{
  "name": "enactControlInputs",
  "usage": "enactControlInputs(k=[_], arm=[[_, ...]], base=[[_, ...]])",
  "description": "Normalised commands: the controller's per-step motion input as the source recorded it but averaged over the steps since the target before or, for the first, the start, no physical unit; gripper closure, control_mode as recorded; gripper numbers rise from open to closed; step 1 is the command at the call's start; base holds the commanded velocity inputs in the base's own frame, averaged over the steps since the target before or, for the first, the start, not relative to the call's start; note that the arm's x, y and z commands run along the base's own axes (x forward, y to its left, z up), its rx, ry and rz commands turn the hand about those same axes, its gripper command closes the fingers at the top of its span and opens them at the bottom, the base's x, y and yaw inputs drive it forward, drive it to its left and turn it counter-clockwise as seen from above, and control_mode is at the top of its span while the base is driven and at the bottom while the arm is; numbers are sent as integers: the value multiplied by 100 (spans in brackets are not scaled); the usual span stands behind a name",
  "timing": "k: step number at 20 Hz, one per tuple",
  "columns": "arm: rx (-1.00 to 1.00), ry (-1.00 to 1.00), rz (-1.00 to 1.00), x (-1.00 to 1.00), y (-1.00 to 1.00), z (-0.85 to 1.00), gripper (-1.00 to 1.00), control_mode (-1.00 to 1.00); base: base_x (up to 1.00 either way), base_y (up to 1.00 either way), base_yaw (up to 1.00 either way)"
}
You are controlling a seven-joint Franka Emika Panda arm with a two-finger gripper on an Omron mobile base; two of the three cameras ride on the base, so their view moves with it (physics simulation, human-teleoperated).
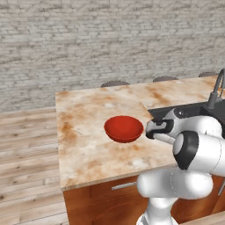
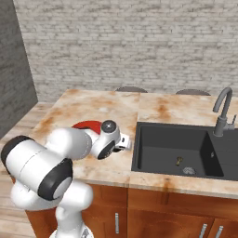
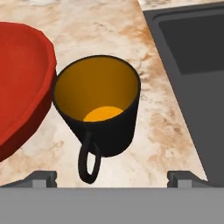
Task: Clear the mugs and bowl far away from the sink.
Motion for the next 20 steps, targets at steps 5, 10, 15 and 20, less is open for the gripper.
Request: enactControlInputs(k=[5,10,15,20], arm=[[4,0,2,18,0,-9,-100,-100],[4,0,1,20,0,-18,-100,-100],[3,0,1,22,0,-22,-100,-100],[3,0,1,14,0,-25,100,-100]], base=[[0,0,0],[0,0,0],[0,0,0],[0,0,0]])
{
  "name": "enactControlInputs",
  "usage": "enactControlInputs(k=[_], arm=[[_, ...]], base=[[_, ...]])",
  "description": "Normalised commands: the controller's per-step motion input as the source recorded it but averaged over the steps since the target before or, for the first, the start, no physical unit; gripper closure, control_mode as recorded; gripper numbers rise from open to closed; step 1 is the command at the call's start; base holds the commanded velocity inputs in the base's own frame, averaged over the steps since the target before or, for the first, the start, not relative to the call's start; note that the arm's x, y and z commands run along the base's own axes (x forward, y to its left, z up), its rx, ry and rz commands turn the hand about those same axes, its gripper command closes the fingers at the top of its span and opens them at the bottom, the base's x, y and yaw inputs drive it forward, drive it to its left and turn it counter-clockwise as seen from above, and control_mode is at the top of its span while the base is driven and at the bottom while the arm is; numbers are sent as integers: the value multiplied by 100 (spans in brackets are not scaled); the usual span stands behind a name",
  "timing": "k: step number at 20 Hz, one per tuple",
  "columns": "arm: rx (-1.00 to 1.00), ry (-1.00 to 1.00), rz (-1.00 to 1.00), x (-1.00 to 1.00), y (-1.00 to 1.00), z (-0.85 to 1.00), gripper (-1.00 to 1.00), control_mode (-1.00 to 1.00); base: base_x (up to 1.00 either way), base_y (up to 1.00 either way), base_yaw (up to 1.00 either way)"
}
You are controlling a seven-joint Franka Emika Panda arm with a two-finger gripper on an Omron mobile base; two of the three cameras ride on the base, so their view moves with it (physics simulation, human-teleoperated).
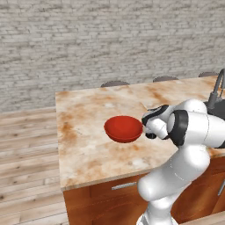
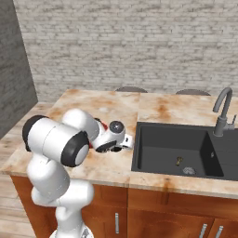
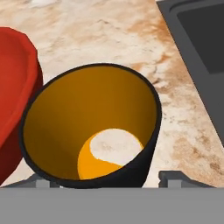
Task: Clear the mugs and bowl far away from the sink.
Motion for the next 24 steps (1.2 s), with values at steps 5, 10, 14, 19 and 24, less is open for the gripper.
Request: enactControlInputs(k=[5,10,14,19,24], arm=[[4,0,1,1,-26,-25,100,-100],[5,1,0,0,-37,-35,100,-100],[0,13,0,-9,-31,-76,100,-100],[-1,18,0,-20,-1,-99,100,-100],[-2,17,1,-81,-16,-99,100,-100]], base=[[0,0,0],[0,0,0],[0,0,0],[0,0,0],[0,0,0]])
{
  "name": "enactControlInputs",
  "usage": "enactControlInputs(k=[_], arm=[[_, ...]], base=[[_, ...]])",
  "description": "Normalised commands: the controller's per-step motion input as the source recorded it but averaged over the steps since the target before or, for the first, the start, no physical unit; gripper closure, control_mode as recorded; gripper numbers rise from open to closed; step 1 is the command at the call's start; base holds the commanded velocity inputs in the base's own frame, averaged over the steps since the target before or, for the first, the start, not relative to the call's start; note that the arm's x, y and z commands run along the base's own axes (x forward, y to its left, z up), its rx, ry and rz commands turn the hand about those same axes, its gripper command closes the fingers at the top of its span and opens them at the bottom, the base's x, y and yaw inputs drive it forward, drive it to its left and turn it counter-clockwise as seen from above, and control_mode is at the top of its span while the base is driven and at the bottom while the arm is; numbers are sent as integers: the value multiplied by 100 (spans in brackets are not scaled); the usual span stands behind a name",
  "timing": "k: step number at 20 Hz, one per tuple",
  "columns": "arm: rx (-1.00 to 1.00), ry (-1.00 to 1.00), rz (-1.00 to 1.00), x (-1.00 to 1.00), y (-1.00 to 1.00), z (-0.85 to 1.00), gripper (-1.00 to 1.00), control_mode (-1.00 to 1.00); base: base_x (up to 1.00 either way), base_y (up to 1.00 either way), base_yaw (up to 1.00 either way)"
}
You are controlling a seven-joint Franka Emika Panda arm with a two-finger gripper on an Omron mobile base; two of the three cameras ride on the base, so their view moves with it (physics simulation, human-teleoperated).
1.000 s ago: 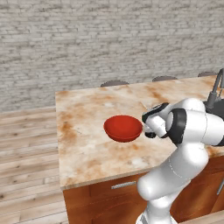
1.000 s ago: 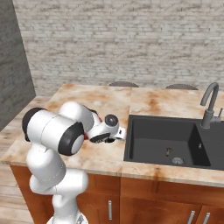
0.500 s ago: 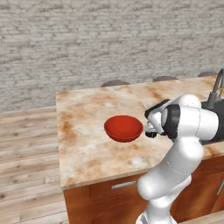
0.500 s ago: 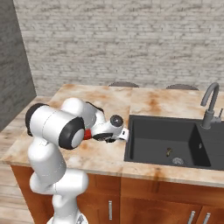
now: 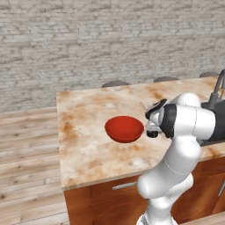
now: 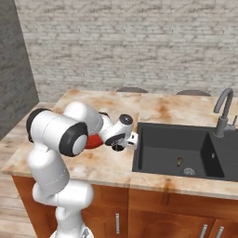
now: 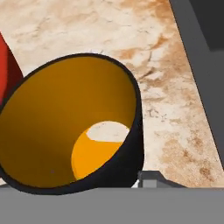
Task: Clear the mugs and bowl far away from the sink.
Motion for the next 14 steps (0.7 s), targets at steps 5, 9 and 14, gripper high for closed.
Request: enactControlInputs(k=[5,9,14], arm=[[0,13,3,-100,-25,-97,100,-100],[0,15,4,-100,-23,-100,100,-100],[0,-25,5,-46,-6,31,100,-100]], base=[[0,0,0],[0,0,0],[0,0,0]])
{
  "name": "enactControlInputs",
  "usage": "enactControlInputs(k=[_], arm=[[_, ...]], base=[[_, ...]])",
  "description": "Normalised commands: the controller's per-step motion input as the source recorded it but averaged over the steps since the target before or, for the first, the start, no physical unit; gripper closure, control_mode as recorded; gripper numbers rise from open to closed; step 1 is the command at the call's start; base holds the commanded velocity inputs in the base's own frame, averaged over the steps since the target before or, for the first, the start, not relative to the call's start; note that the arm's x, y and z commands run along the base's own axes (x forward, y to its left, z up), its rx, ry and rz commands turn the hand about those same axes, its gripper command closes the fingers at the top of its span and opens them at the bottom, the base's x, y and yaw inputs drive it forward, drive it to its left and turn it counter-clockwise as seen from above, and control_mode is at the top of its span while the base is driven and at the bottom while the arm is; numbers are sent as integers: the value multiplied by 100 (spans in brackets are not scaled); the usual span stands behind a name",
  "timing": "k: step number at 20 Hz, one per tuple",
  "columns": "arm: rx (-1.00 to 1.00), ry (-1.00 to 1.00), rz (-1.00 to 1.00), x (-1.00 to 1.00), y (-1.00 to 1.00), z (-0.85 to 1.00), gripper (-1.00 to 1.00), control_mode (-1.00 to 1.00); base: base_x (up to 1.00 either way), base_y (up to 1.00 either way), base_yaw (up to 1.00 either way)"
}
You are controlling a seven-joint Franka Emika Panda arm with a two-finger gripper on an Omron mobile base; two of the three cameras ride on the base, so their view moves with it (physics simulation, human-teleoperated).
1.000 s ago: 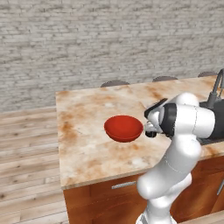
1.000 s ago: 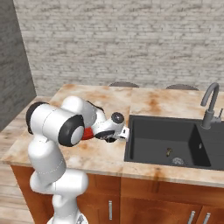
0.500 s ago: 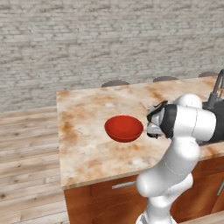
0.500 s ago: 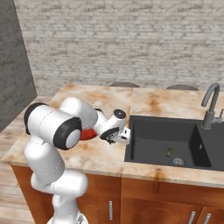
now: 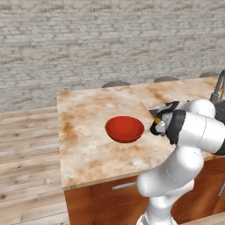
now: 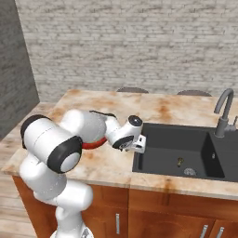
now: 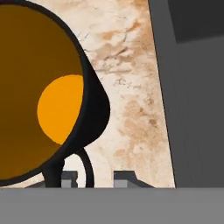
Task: Clear the mugs and bowl far away from the sink.
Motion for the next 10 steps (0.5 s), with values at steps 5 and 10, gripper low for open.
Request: enactControlInputs(k=[5,10], arm=[[10,-31,7,-65,22,60,100,-100],[9,-27,4,-65,27,81,100,-100]], base=[[0,0,0],[0,0,0]])
